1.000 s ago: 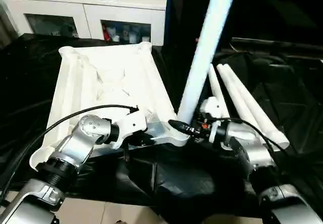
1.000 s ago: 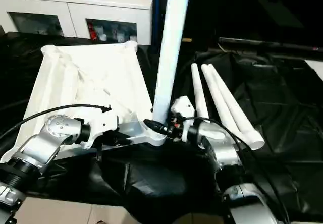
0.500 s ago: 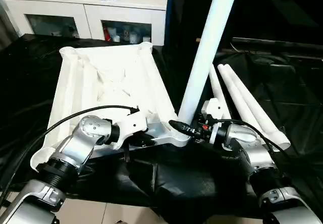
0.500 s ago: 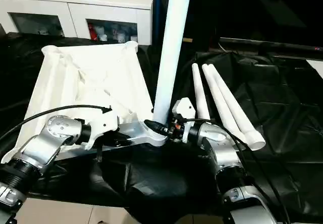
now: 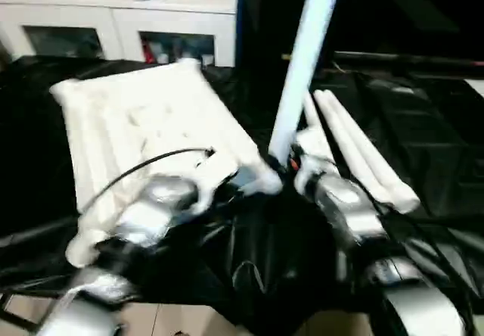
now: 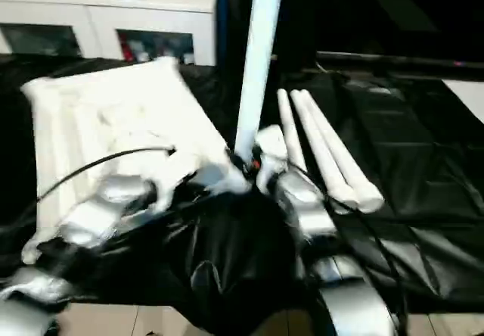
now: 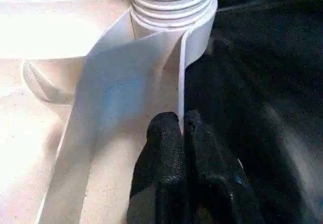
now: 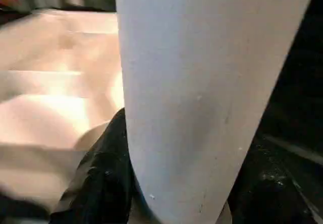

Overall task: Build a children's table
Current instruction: Insert table leg to table base

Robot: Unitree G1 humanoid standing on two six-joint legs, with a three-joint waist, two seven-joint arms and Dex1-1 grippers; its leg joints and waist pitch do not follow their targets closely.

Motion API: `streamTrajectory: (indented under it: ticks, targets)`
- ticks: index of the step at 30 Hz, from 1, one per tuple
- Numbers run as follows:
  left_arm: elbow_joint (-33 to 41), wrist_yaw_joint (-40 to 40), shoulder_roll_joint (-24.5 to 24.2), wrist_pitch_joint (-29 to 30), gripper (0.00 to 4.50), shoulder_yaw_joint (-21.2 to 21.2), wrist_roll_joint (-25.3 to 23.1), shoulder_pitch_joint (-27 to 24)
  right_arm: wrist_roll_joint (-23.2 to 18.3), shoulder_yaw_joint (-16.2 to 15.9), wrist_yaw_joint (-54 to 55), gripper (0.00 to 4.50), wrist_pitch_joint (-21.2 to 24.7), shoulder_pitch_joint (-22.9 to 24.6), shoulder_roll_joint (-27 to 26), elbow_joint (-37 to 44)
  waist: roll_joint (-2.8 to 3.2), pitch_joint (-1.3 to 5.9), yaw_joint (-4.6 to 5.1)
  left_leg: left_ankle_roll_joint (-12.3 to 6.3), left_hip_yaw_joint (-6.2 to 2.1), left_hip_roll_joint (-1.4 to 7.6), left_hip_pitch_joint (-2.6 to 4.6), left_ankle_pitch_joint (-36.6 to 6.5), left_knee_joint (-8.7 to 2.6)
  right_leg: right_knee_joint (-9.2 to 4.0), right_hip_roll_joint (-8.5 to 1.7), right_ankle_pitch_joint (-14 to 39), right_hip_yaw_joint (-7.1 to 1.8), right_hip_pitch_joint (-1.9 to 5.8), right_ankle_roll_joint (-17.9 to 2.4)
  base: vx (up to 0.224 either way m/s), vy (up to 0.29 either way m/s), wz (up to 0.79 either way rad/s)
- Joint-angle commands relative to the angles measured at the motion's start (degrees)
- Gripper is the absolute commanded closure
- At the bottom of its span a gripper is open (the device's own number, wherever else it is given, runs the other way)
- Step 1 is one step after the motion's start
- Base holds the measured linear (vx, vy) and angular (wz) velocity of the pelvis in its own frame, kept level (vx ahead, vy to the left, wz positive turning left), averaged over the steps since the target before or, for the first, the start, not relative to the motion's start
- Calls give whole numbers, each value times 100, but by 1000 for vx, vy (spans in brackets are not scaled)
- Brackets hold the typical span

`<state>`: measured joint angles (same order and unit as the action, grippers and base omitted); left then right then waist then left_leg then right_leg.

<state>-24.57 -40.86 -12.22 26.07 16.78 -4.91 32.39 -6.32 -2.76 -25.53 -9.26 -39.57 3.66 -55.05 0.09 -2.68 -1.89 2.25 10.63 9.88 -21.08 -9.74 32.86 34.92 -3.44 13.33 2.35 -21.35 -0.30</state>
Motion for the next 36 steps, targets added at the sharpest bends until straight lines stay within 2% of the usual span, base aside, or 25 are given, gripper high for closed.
streamTrajectory:
  ticks: [1,2,3,6,9,15,16,19,20,22,23,24,25,26,29,33,36]
  targets:
    - [-101,684,343,179,450,-36,-121,290,258,-318,206,259,515,164,-388,-637,55,202,18,335,-245,352,131,-2793,-477,-618,-542,2520,-284,-33,-1009,0,0,0]
    - [-322,958,525,192,450,2,-198,389,264,-276,395,259,580,28,-554,-773,26,214,3,283,-236,351,142,-2749,-467,-633,-537,2494,-284,-33,-976,0,0,0]
    - [-340,975,532,189,450,9,-205,396,267,-272,402,259,581,19,-567,-783,30,215,8,256,-219,339,137,-2704,-457,-633,-529,2451,-295,-46,-974,0,0,0]
    - [-442,1139,575,215,450,-30,-203,437,266,-193,461,259,593,-38,-697,-873,27,215,-18,167,-219,350,114,-2583,-469,-629,-534,2286,-291,-22,-964,0,0,0]
    - [-343,1120,581,343,450,-77,-233,414,222,-111,481,259,576,-62,-744,-967,31,220,-7,162,-216,356,115,-2588,-480,-609,-516,2162,-284,-19,-999,0,0,0]
    - [-316,1100,585,385,450,-90,-260,395,120,29,481,259,570,-79,-800,-1035,41,189,18,240,-253,352,140,-2976,-493,-669,-530,2720,-272,-63,-847,0,0,0]
    - [-288,1027,562,355,450,-45,-242,379,169,62,459,259,571,-96,-804,-1079,76,189,19,263,-269,350,135,-3029,-498,-675,-538,2800,-270,-61,-809,0,0,0]
    - [-227,868,504,205,450,36,-231,341,191,93,369,259,589,-104,-800,-1092,52,204,28,273,-274,350,118,-3036,-509,-675,-536,2755,-271,-58,-776,0,0,0]
    - [-103,679,448,133,450,70,-188,286,220,69,192,259,590,-112,-763,-1073,94,204,26,284,-270,354,122,-3036,-517,-676,-524,2626,-274,-68,-797,0,0,0]
    - [-20,492,367,-53,450,133,-174,236,212,53,9,259,609,-111,-719,-1031,68,212,19,244,-263,354,108,-2963,-515,-661,-528,2445,-279,-53,-867,0,0,0]
    - [115,182,221,-178,450,203,-124,143,204,-3,-373,259,666,-96,-606,-941,58,227,22,210,-255,355,78,-2819,-517,-638,-528,2256,-287,-24,-911,0,0,0]
    - [159,88,175,-160,450,212,-100,112,207,-28,-510,259,688,-90,-561,-910,59,251,26,145,-245,366,8,-2470,-531,-576,-523,1802,-286,51,-992,0,0,0]
    - [242,-119,65,-261,450,254,-67,50,236,-107,-815,259,688,-63,-462,-838,56,268,19,110,-236,375,1,-2287,-521,-554,-519,1542,-284,69,-1046,0,0,0]
    - [335,-356,-81,-377,450,295,-28,-24,247,-193,-1198,259,725,-20,-325,-743,48,282,10,12,-198,380,10,-2015,-492,-517,-505,1082,-284,73,-1190,0,0,0]
    - [489,-769,-355,-685,450,361,52,-145,275,-332,-1903,259,768,61,-69,-574,36,286,-19,-191,-163,371,14,-1730,-447,-491,-511,807,-280,111,-1369,18,-9,0]
    - [768,-1383,-726,-1023,450,397,242,-314,373,-552,-2775,260,720,196,303,-344,24,321,-36,-413,-128,373,14,-1050,-389,-386,-495,-156,-257,169,-1597,13,-6,0]
    - [952,-1702,-926,-1099,450,387,332,-411,437,-679,-3291,260,714,309,509,-130,41,313,-57,-488,-120,384,26,-935,-382,-363,-486,-329,-236,183,-1683,0,0,0]
